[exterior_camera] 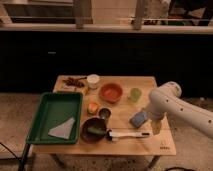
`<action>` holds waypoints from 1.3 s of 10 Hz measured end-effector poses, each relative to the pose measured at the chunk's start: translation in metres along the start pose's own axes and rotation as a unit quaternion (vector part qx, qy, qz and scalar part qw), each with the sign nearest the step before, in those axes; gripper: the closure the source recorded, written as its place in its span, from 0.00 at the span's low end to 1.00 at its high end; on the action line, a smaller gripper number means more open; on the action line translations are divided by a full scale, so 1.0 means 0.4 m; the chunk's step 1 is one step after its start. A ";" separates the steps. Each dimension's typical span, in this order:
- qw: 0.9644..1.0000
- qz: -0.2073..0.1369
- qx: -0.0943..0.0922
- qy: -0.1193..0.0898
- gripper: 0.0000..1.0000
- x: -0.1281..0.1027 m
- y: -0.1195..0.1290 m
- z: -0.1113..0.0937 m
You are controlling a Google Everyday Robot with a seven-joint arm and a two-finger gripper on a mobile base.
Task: Place sponge in red bowl
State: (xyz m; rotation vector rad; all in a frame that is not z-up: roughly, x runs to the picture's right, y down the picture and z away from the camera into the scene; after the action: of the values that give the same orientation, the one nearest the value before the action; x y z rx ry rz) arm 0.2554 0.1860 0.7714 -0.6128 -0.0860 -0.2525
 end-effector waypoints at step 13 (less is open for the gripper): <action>0.996 -0.085 0.008 -0.009 0.20 -0.025 -0.042 0.088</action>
State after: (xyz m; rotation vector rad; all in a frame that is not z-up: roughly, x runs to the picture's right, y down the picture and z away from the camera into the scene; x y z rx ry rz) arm 0.2411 0.1954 0.8078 -0.5931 -0.1582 -0.4105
